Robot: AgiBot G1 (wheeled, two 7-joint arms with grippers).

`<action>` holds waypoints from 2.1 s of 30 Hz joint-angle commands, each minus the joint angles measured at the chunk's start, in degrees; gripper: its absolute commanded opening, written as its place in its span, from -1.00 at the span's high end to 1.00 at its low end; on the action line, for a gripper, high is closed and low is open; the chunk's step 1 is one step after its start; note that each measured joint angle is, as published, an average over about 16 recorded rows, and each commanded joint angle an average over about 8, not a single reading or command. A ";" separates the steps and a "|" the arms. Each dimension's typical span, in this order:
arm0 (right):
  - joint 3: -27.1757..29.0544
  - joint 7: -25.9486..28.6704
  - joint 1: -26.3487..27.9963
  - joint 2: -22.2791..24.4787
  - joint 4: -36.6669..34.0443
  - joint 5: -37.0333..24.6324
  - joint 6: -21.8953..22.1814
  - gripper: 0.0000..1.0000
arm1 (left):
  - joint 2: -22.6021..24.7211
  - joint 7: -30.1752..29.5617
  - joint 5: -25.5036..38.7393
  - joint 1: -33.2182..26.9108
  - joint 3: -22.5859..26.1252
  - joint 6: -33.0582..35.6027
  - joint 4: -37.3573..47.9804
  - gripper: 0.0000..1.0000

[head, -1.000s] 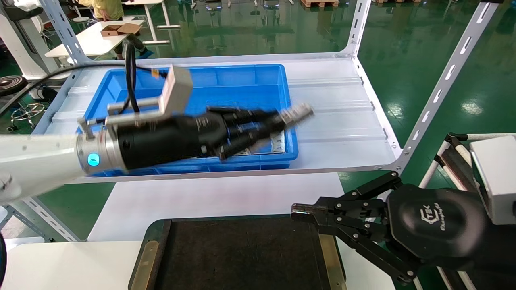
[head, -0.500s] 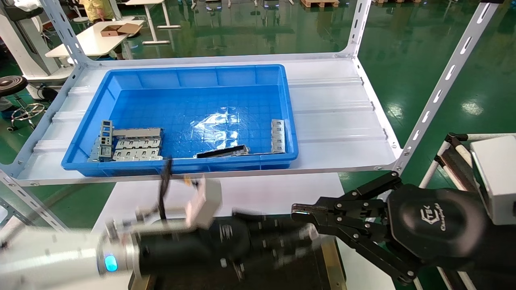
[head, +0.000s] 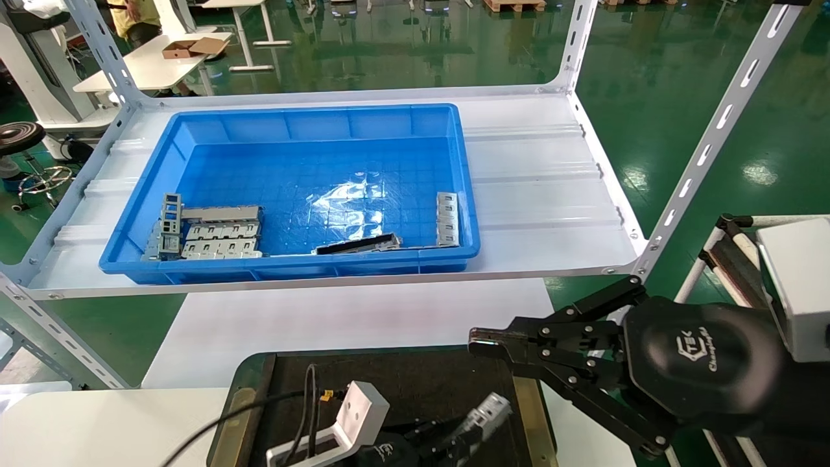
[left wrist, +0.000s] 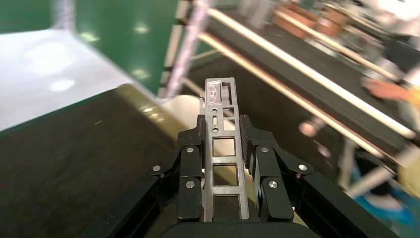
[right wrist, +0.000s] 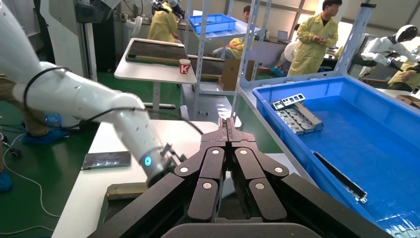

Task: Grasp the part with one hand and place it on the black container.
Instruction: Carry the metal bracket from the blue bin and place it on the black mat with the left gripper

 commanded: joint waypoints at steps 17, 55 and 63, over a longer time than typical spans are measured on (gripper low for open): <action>-0.02 -0.01 0.00 0.01 0.00 0.01 0.01 1.00 | 11.39 -19.08 15.57 3.18 4.87 -28.66 7.85 1.00; -0.05 -0.03 0.01 0.02 0.00 0.04 0.02 0.90 | 14.27 -31.34 5.99 -6.72 24.89 -52.57 25.96 0.95; -0.06 -0.03 0.02 0.02 0.00 0.04 0.02 -0.84 | 14.28 -29.27 0.32 -7.77 29.17 -56.01 26.87 -0.88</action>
